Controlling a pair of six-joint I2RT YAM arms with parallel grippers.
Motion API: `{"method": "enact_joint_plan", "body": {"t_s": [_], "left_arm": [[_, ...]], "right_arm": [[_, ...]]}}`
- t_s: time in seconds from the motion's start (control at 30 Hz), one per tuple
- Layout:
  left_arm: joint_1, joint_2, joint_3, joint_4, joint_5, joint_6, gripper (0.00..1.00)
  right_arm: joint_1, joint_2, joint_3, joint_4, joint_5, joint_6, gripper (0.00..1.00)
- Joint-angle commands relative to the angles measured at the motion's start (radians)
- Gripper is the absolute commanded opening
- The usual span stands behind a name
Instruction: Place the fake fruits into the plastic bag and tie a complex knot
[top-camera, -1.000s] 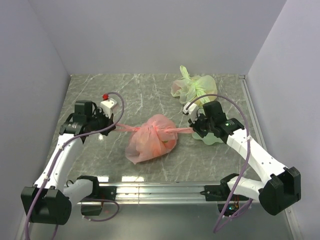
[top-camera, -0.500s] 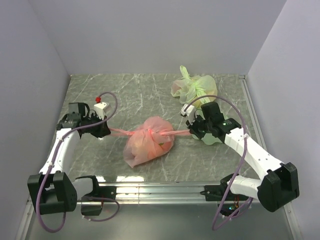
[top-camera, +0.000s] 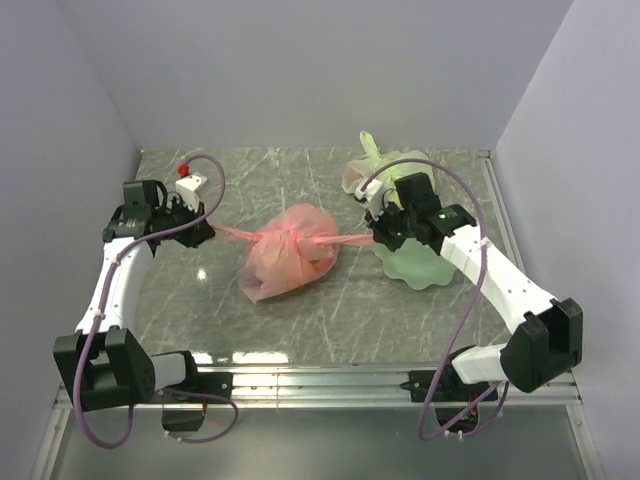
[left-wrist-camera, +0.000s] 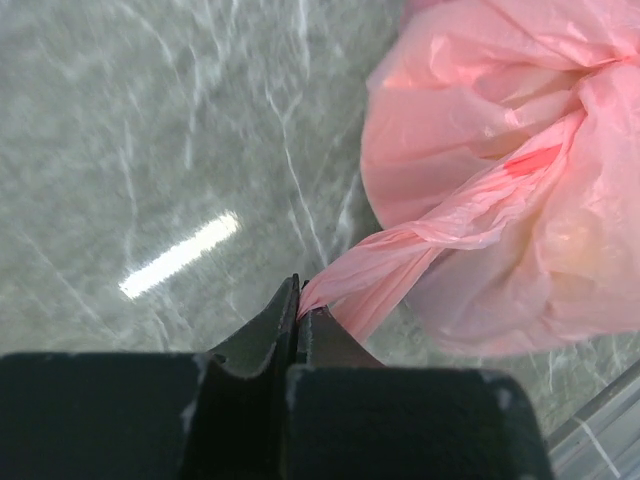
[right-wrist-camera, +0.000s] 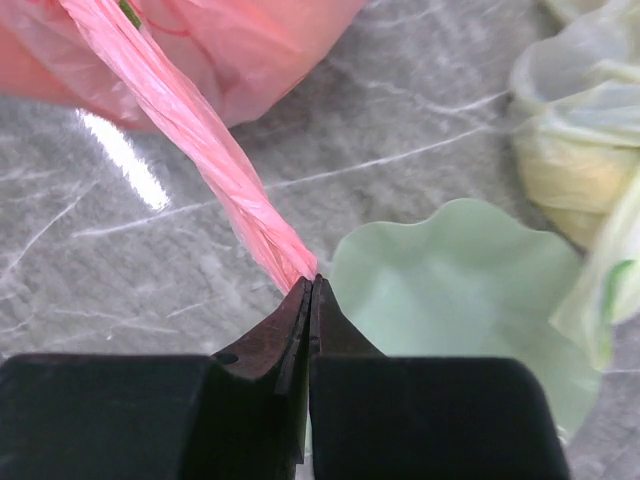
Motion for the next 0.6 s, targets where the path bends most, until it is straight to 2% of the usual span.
{"method": "enact_joint_plan", "body": {"t_s": [0.0, 0.13, 0.27, 0.3, 0.33, 0.37, 0.47, 0.5, 0.53, 0.57], "left_arm": [[0.013, 0.031, -0.071, 0.094, -0.159, 0.026, 0.01], [-0.037, 0.051, -0.129, 0.111, -0.165, 0.006, 0.03], [-0.051, 0.036, -0.116, 0.067, -0.151, 0.003, 0.18], [-0.05, 0.015, -0.111, 0.056, -0.144, 0.001, 0.27], [-0.05, 0.004, -0.091, 0.03, -0.13, 0.003, 0.31], [-0.05, -0.007, -0.079, 0.016, -0.11, -0.004, 0.41], [-0.051, -0.041, -0.016, -0.034, -0.066, -0.03, 0.56], [-0.05, -0.051, 0.001, -0.045, -0.053, -0.039, 0.6], [-0.051, -0.053, 0.038, -0.061, -0.046, -0.057, 0.61], [-0.051, -0.053, 0.059, -0.087, -0.026, -0.066, 0.67]], "right_arm": [[-0.002, 0.061, -0.057, -0.105, 0.172, 0.019, 0.0], [0.004, 0.115, -0.065, -0.075, 0.152, 0.048, 0.0], [0.007, 0.132, -0.007, -0.121, 0.101, 0.068, 0.0], [0.009, 0.12, 0.019, -0.137, 0.074, 0.077, 0.13], [0.01, 0.112, 0.03, -0.145, 0.058, 0.082, 0.21], [0.01, 0.095, 0.057, -0.151, 0.04, 0.09, 0.28], [0.01, 0.08, 0.117, -0.188, -0.038, 0.113, 0.47], [0.01, 0.069, 0.131, -0.202, -0.058, 0.12, 0.59], [0.009, 0.063, 0.143, -0.207, -0.096, 0.126, 0.64], [0.01, 0.051, 0.169, -0.214, -0.124, 0.129, 0.69]]}}
